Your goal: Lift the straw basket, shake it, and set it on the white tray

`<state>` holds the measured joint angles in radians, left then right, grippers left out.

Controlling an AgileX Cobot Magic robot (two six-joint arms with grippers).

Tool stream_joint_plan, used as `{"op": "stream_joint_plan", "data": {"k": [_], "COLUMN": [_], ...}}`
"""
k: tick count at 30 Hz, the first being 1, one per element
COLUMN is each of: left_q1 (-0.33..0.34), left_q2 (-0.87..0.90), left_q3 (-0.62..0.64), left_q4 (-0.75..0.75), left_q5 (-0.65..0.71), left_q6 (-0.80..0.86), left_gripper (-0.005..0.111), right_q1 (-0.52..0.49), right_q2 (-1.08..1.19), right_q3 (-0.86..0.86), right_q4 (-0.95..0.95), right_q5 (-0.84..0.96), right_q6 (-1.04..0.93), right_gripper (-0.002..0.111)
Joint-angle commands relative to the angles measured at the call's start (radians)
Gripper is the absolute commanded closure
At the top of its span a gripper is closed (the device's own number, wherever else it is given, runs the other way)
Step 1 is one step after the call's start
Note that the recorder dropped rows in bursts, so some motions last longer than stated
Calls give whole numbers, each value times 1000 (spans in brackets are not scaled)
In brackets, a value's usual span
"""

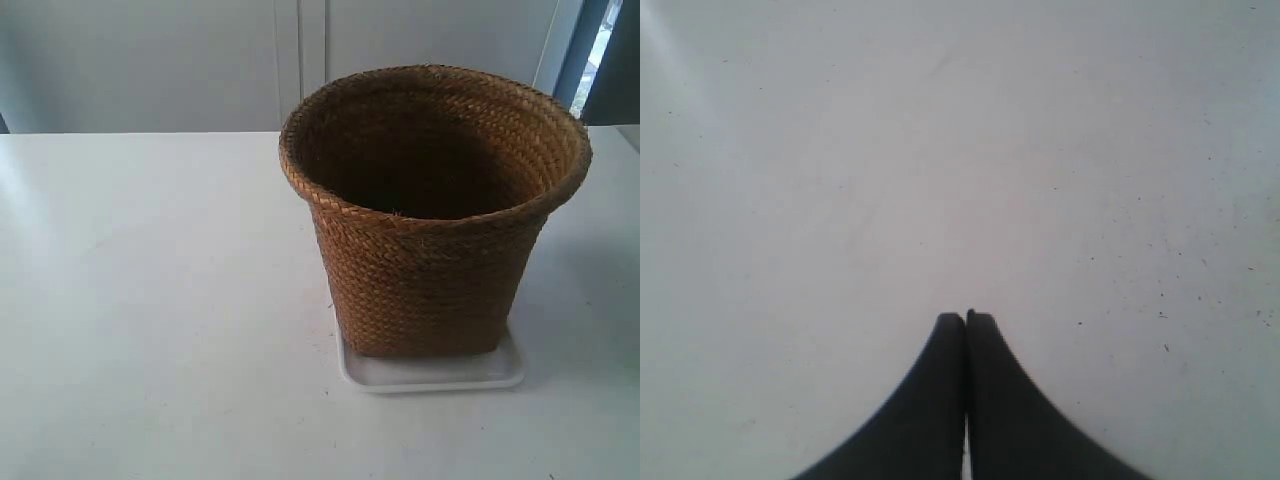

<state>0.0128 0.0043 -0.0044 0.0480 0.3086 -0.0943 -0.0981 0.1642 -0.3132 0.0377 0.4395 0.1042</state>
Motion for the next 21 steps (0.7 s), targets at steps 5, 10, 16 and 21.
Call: {"op": "stream_joint_plan", "data": {"k": [5,10,16,21], "left_q1": [-6,-6,-6,-6], "left_q2": [-4,-4,-4,-4], "left_q3": [4,4,4,4], "left_q4": [-7,-7,-7,-7], "left_q5": [-3,-3,-3,-3], "left_q6": [-3,-3,-3,-3], "left_gripper": [106,106,106,106], "right_q1": [-2,-2,-2,-2], "right_q2": [-100,-164,-164,-164], "right_q3": [198,271,313,313], "right_q4": [-78,-78,-71,-71], "right_q5": [-84,-90,-100,-97], "right_q6": [80,80,82,82], "right_gripper": [107,107,107,107]}}
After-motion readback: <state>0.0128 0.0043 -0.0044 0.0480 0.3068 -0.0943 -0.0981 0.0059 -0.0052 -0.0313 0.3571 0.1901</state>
